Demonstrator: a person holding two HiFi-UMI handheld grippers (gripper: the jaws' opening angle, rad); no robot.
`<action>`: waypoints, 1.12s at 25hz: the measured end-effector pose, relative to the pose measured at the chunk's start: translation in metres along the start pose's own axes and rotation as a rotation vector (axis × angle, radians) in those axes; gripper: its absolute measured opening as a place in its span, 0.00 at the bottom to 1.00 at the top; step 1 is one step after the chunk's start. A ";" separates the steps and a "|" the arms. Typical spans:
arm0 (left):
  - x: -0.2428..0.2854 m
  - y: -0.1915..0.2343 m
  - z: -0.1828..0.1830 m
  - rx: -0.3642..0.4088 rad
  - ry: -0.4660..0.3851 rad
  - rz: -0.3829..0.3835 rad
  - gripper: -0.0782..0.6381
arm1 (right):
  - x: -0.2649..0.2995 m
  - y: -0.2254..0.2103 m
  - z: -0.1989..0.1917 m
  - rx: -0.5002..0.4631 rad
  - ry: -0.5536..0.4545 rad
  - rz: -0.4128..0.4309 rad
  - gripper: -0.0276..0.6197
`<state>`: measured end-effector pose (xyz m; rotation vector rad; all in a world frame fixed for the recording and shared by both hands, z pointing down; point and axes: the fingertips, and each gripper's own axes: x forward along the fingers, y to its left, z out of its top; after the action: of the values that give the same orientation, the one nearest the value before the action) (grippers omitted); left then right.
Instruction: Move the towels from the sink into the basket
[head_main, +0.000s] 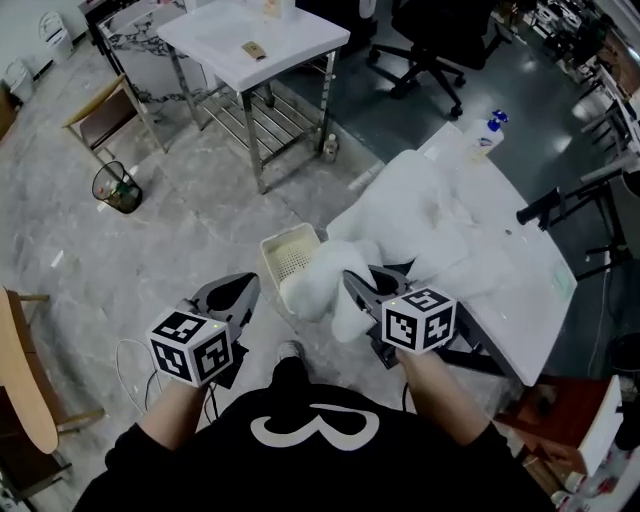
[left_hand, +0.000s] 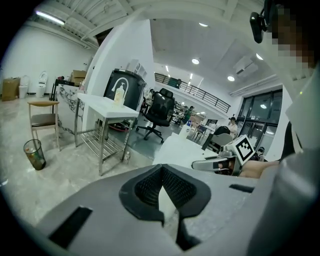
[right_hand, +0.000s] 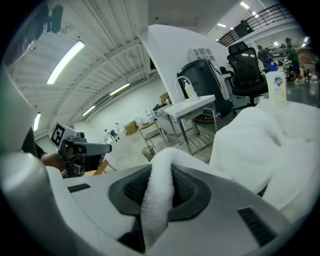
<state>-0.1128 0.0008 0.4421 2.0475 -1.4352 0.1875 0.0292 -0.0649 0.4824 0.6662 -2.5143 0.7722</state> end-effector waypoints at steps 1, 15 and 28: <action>0.003 0.007 -0.002 -0.003 0.009 -0.002 0.12 | 0.013 -0.005 -0.004 -0.002 0.017 -0.010 0.15; 0.030 0.083 -0.019 -0.080 0.082 0.039 0.12 | 0.165 -0.070 -0.075 -0.051 0.290 -0.112 0.16; 0.067 0.126 -0.033 -0.164 0.125 0.083 0.12 | 0.222 -0.123 -0.129 0.001 0.442 -0.161 0.19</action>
<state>-0.1908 -0.0607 0.5500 1.8144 -1.4112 0.2210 -0.0466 -0.1468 0.7439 0.6110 -2.0353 0.7656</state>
